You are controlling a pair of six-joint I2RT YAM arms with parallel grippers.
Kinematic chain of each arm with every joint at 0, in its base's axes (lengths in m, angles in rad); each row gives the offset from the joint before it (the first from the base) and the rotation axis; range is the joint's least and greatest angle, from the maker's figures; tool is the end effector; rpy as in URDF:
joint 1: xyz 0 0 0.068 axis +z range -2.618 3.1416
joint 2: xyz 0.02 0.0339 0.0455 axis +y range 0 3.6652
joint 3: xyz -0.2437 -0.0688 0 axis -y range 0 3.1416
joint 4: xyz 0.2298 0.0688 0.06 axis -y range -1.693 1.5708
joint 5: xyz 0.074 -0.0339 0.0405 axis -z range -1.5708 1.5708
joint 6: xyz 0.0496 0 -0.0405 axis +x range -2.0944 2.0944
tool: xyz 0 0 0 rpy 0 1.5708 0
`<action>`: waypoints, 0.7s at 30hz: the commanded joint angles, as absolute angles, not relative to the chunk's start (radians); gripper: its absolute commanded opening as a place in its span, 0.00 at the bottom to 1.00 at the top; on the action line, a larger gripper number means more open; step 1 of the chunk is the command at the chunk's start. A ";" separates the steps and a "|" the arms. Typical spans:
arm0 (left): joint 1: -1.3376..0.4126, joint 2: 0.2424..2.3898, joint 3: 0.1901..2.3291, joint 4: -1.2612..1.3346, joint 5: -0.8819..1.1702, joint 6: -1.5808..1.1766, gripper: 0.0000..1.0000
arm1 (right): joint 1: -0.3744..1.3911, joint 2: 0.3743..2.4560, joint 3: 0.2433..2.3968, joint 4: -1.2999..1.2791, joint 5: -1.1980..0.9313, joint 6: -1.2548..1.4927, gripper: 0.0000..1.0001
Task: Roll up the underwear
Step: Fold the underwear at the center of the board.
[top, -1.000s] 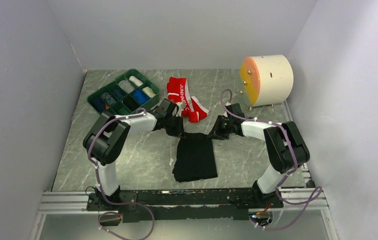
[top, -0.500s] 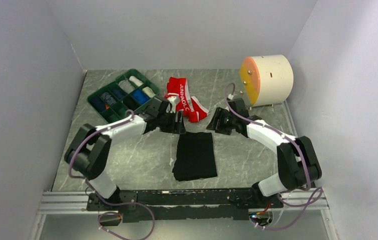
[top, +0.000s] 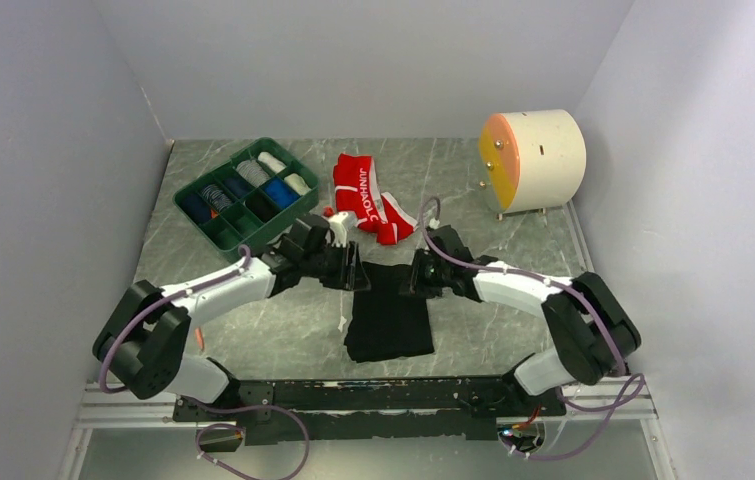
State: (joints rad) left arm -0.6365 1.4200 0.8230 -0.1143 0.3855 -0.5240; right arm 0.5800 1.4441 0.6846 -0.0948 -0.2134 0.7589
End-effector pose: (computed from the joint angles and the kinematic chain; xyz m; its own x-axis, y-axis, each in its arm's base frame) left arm 0.2286 -0.1921 0.1966 -0.8447 0.0478 -0.5330 0.4125 0.6927 -0.5916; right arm 0.2264 0.1609 0.1482 -0.9063 0.2102 -0.3666 -0.0390 0.8222 0.5678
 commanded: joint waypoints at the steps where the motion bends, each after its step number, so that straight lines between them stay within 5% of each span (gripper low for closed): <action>1: -0.700 1.398 0.791 -0.054 0.395 -0.582 0.49 | 0.579 1.539 0.657 -0.042 -0.141 0.761 0.17; 6: -0.729 1.328 0.760 -0.073 0.323 -0.605 0.54 | 0.580 1.590 0.766 -0.154 -0.134 0.674 0.09; 14: -0.764 1.222 0.671 -0.090 0.234 -0.677 0.48 | 0.589 1.385 0.698 -0.061 -0.260 0.744 0.17; 21: -0.764 1.111 0.609 -0.143 0.175 -0.707 0.53 | 0.608 1.479 0.707 -0.008 -0.272 0.774 0.20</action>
